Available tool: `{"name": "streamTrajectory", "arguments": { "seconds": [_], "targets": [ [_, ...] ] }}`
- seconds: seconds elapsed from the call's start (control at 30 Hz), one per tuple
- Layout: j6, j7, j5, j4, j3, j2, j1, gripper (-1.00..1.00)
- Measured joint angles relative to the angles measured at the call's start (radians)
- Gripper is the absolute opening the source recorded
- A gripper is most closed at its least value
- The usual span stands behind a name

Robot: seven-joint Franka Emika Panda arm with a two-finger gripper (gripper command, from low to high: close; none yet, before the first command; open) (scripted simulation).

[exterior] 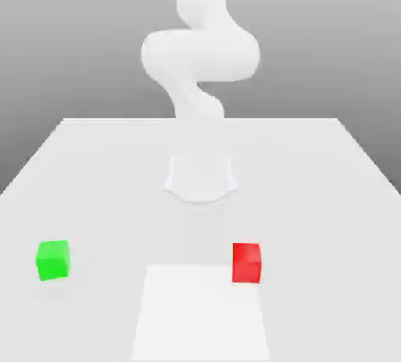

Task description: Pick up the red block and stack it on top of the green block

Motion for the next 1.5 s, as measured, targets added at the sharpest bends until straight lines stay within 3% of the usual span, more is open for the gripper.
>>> {"name": "streamTrajectory", "arguments": {
  "seconds": [0.5, 0.63, 0.77, 0.8, 1.03, 1.27, 1.5],
  "targets": [
    [0.368, 0.163, 0.068, -0.48, 0.128, 0.472, 0.075, 0.0],
    [0.549, 0.262, -0.008, -0.549, 0.152, 0.708, 0.076, 0.0],
    [0.683, 0.34, -0.11, -0.536, 0.073, 0.869, 0.133, 0.0],
    [0.712, 0.348, -0.121, -0.532, 0.048, 0.903, 0.156, -1.0],
    [0.72, 0.354, -0.127, -0.531, 0.041, 0.911, 0.162, -1.0],
    [0.526, 0.268, -0.007, -0.563, 0.075, 0.684, 0.163, -1.0],
    [0.431, 0.162, -0.013, -0.515, -0.062, 0.635, 0.048, -1.0]
  ]
}}
